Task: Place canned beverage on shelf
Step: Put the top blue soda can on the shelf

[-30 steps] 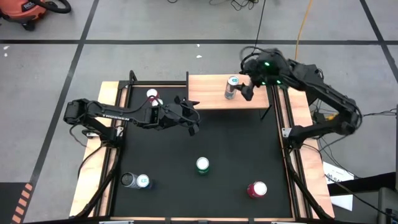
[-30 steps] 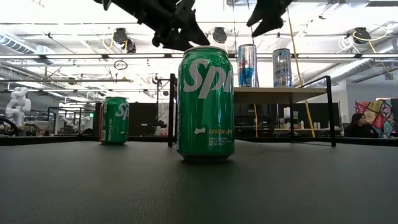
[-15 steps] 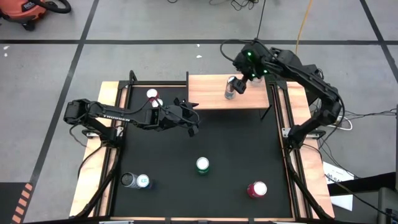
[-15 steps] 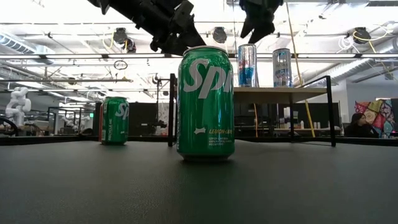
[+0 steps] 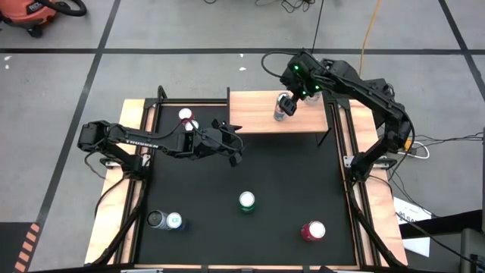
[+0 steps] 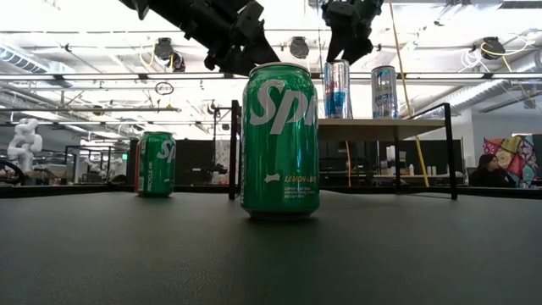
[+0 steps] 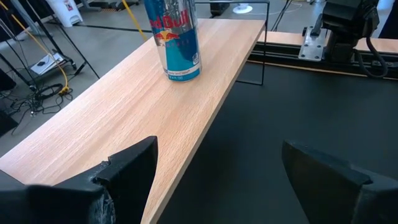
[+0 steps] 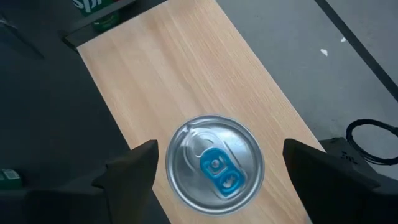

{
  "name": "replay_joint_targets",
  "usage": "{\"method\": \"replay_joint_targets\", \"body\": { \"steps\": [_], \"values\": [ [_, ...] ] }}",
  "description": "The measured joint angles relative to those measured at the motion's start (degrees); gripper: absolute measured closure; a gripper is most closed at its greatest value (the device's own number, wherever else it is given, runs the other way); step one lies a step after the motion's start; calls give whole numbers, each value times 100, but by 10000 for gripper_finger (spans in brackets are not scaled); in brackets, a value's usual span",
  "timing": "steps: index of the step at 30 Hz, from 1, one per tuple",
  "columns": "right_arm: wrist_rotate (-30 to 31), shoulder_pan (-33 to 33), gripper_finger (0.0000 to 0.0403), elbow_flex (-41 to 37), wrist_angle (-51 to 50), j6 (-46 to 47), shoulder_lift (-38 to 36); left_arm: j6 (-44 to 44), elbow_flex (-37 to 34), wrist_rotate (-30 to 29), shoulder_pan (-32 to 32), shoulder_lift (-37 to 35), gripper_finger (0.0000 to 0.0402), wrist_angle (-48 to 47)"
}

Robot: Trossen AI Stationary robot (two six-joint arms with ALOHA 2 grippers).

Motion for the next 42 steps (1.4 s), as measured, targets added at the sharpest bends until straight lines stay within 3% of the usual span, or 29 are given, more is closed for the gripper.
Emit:
{"method": "replay_joint_targets", "body": {
  "steps": [21,35,38,42],
  "values": [
    [-152,0,170,0,-278,-540,317,0,4,-2,2,0,66,-15],
    [352,-317,170,375,-966,-1652,339,-2,4,-7,0,0,66,-25],
    [91,-562,170,584,-856,-1804,319,0,5,-6,0,0,66,-28],
    [-707,-870,170,634,-853,-1844,329,-1,7,-7,0,0,66,-58]
  ]
}}
